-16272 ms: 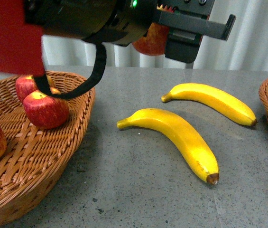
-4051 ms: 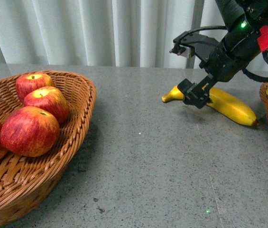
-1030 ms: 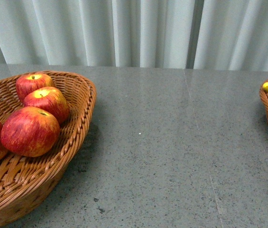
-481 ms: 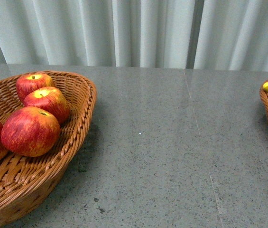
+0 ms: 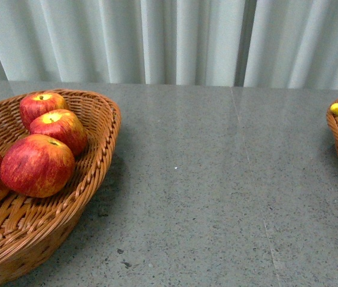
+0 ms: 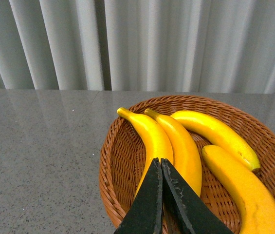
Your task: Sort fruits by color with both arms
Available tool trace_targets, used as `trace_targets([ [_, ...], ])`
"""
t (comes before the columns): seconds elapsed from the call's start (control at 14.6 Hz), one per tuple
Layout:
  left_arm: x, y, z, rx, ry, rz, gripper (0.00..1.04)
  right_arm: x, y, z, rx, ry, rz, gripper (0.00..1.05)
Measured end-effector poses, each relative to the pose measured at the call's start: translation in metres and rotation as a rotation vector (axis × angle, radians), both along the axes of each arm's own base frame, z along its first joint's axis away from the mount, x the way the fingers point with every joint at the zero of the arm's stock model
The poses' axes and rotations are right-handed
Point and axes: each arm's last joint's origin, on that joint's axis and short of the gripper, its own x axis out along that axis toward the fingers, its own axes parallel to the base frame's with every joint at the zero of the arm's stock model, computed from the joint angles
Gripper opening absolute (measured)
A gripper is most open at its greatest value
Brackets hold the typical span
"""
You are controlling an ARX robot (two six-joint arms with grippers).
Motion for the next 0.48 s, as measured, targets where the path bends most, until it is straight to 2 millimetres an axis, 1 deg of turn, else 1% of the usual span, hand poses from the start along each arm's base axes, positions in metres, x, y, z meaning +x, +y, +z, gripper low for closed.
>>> trace_targets([
  [0.21, 0.0, 0.0, 0.0, 0.0, 0.0, 0.0, 0.98, -0.003, 0.0, -0.006, 0.0, -0.023, 0.0, 0.02],
  [0.41, 0.0, 0.0, 0.0, 0.0, 0.0, 0.0, 0.98, -0.006, 0.0, -0.009, 0.0, -0.008, 0.0, 0.02],
  [0.48, 0.0, 0.0, 0.0, 0.0, 0.0, 0.0, 0.98, -0.011, 0.0, -0.014, -0.001, 0.034, 0.002, 0.02],
])
